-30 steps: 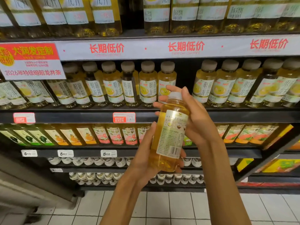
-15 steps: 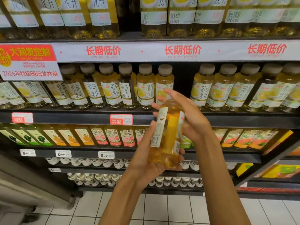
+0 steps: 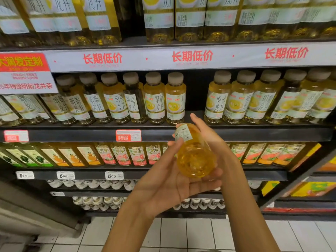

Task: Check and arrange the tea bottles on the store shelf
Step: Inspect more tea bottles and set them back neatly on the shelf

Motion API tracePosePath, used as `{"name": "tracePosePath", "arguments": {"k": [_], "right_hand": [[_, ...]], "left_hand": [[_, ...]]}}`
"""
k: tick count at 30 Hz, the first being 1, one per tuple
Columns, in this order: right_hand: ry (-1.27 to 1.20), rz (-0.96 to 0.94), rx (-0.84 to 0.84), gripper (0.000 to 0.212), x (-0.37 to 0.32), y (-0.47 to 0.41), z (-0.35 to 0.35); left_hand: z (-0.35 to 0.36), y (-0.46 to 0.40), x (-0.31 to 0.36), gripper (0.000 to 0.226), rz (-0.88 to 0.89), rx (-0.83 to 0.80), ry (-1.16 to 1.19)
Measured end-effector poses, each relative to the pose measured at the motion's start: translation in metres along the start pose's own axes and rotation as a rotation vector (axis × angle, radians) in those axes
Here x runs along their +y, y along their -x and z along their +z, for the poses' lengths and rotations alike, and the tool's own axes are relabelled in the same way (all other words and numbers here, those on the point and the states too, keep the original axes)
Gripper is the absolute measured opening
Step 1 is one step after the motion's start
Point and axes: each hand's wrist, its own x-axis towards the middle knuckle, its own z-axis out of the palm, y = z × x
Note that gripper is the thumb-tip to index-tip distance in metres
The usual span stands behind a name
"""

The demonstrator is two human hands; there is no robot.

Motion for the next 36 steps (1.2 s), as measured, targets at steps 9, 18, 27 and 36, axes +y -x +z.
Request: {"name": "tracePosePath", "arguments": {"k": [9, 18, 27, 36], "right_hand": [[0.089, -0.489, -0.029, 0.022, -0.013, 0.018, -0.003], [0.438, -0.662, -0.065, 0.057, -0.008, 0.027, -0.008], [0.445, -0.791, -0.462, 0.074, -0.016, 0.05, -0.011], [0.405, -0.711, -0.431, 0.058, -0.018, 0.058, -0.016]], "left_hand": [[-0.004, -0.01, -0.012, 0.053, 0.025, 0.166, -0.215], [-0.015, -0.025, -0.018, 0.06, 0.221, 0.403, -0.588], [-0.02, -0.038, -0.01, 0.057, 0.497, 0.456, -0.792], [-0.026, -0.034, -0.003, 0.076, 0.386, 0.306, -0.775]]}}
